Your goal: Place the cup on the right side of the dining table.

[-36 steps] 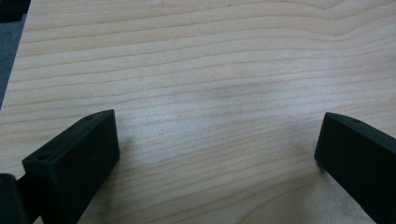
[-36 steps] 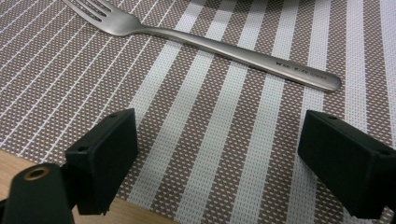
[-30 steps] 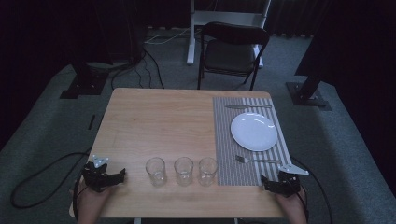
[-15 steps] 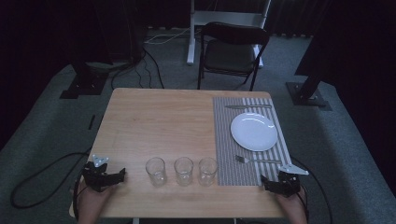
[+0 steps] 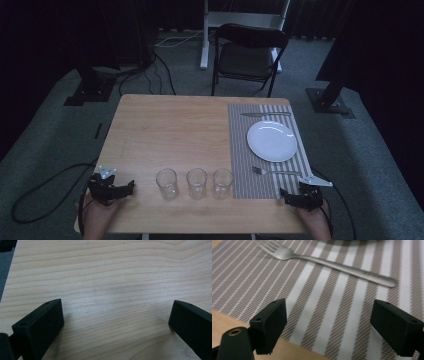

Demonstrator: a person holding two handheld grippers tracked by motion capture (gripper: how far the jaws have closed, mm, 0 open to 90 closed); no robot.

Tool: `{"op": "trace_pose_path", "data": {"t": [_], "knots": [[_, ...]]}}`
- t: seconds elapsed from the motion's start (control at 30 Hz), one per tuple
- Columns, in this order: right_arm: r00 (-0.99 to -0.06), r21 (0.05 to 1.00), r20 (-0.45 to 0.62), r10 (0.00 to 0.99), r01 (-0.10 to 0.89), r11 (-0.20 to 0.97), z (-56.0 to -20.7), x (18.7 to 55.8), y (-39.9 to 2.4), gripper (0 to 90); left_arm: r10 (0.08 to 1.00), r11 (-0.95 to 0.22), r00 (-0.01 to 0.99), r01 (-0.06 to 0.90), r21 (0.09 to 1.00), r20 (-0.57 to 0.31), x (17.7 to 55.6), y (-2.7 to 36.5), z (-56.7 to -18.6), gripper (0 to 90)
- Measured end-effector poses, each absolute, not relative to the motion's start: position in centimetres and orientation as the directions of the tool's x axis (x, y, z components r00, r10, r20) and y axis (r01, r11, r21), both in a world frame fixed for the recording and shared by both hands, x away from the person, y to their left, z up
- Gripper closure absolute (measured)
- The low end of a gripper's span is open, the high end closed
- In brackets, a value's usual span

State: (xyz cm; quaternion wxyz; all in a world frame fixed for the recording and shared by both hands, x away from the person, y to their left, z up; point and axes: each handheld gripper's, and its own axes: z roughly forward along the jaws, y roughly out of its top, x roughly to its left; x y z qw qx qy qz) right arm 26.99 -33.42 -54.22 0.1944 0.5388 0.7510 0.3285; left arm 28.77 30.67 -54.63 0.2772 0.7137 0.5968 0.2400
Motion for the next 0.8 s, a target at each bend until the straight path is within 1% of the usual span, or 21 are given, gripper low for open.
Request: {"op": "trace_pose_path", "data": {"t": [0.13, 0.37, 0.53, 0.8], "knots": [[-0.357, 0.702, 0.075, 0.931, 0.682, 0.204, -54.2, 26.9, -33.4, 13.4, 0.985, -0.134, 0.172, 0.719, 0.682, 0.012, 28.8, 30.7, -54.6, 0.2], [-0.368, 0.692, 0.058, 0.928, 0.685, 0.228, -53.6, 26.8, -32.8, 13.4, 0.985, -0.134, 0.173, 0.719, 0.682, 0.011, 28.8, 30.7, -54.6, 0.2], [-0.393, 0.706, 0.073, 0.917, 0.670, 0.231, -52.6, 26.6, -32.4, 13.5, 0.985, -0.134, 0.173, 0.719, 0.682, 0.012, 28.8, 30.7, -54.6, 0.2], [-0.428, 0.726, 0.061, 0.902, 0.639, 0.254, -51.4, 26.2, -31.6, 13.6, 0.985, -0.134, 0.172, 0.719, 0.682, 0.011, 28.8, 30.7, -54.6, 0.2]]}}
